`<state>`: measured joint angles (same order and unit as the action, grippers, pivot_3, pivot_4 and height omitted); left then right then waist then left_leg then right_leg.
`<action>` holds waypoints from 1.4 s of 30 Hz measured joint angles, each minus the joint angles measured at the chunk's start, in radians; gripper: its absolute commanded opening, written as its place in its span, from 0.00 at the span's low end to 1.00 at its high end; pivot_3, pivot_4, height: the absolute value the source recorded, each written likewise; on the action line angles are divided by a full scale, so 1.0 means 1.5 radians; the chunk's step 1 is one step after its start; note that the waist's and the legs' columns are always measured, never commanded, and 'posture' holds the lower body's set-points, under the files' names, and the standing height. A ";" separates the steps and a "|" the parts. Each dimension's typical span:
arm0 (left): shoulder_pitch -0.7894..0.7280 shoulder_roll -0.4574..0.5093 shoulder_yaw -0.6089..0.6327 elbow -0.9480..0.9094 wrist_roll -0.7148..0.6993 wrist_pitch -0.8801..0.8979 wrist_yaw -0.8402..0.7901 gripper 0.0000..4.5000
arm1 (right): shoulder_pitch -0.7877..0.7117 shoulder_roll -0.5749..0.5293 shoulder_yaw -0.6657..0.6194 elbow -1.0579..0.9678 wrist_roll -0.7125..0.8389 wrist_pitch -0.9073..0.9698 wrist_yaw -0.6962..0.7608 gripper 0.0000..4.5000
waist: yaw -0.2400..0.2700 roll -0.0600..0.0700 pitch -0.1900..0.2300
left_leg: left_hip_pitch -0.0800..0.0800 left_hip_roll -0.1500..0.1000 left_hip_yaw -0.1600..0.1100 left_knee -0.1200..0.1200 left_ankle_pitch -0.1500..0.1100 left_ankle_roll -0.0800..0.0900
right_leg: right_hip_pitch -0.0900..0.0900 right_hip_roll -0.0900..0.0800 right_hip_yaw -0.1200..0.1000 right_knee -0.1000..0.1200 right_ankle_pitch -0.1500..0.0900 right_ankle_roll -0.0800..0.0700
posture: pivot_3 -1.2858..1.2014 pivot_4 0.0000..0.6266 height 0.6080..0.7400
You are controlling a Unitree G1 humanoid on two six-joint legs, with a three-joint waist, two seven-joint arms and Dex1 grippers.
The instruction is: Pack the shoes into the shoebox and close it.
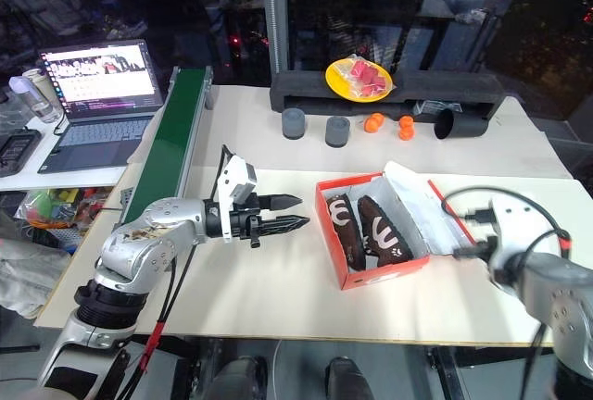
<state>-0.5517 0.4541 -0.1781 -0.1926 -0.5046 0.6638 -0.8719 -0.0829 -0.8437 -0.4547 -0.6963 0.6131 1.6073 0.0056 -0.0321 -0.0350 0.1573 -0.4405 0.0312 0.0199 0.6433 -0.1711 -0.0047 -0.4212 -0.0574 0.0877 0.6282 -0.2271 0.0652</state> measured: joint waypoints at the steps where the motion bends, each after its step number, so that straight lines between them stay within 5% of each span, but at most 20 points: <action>1: -0.002 -0.005 -0.002 0.006 0.003 -0.004 -0.003 0.52 | 0.013 -0.004 0.017 -0.006 -0.001 0.000 -0.006 0.01 | -0.004 0.000 0.000 | 0.000 0.000 0.000 0.000 0.000 0.000 | 0.000 0.000 0.000 0.000 0.000 0.000 | 0.52 0.24 1.00; 4: -0.009 -0.010 -0.011 0.012 0.010 -0.008 -0.011 0.52 | 0.033 0.016 0.090 0.002 -0.006 0.000 -0.027 0.01 | -0.008 0.000 0.000 | 0.000 0.000 0.001 0.001 0.000 0.000 | 0.000 0.000 0.002 0.000 0.000 0.000 | 0.52 0.24 1.00; 8: -0.018 -0.012 -0.012 0.029 0.021 -0.019 -0.018 0.52 | -0.025 0.170 0.107 0.078 -0.050 -0.001 -0.065 0.01 | -0.010 0.000 0.000 | 0.000 0.000 0.002 0.001 0.000 0.000 | 0.000 0.001 0.003 0.000 0.000 0.001 | 0.52 0.24 1.00; 12: -0.022 -0.014 -0.014 0.036 0.025 -0.028 -0.023 0.52 | -0.104 0.312 0.038 0.187 -0.121 -0.025 -0.113 0.01 | -0.004 0.000 0.000 | -0.001 0.000 0.002 0.001 0.000 0.001 | -0.001 0.000 0.003 0.000 0.000 0.001 | 0.52 0.24 1.00; 21: -0.028 -0.009 -0.013 0.041 0.033 -0.029 -0.024 0.52 | -0.243 0.435 -0.213 0.409 -0.210 -0.180 -0.198 0.01 | -0.002 0.000 0.000 | 0.000 -0.001 0.002 0.001 0.000 0.001 | 0.000 0.000 0.003 0.001 0.000 0.002 | 0.52 0.24 1.00; 31: -0.047 -0.015 -0.014 0.056 0.047 -0.029 -0.024 0.52 | -0.396 0.408 -0.396 0.669 -0.186 -0.388 -0.306 0.01 | -0.010 0.001 -0.001 | 0.000 -0.001 0.002 0.000 0.000 0.002 | 0.000 0.000 0.003 0.000 0.000 0.002 | 0.52 0.24 1.00; 42: -0.047 -0.011 -0.012 0.055 0.050 -0.030 -0.017 0.52 | -0.381 0.423 -0.294 0.622 -0.130 -0.322 -0.239 0.01 | -0.027 0.001 -0.001 | 0.000 0.000 0.003 0.000 0.000 0.002 | -0.001 0.001 0.004 0.001 0.000 0.002 | 0.52 0.24 1.00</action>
<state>-0.6224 0.4375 -0.1955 -0.1103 -0.4295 0.6192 -0.8973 -0.6540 -0.2088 -0.8962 0.2366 0.4186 1.1242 -0.3536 -0.0733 -0.0328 0.1563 -0.4398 0.0310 0.0239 0.6432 -0.1715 -0.0023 -0.4225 -0.0565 0.0940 0.6300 -0.2270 0.0679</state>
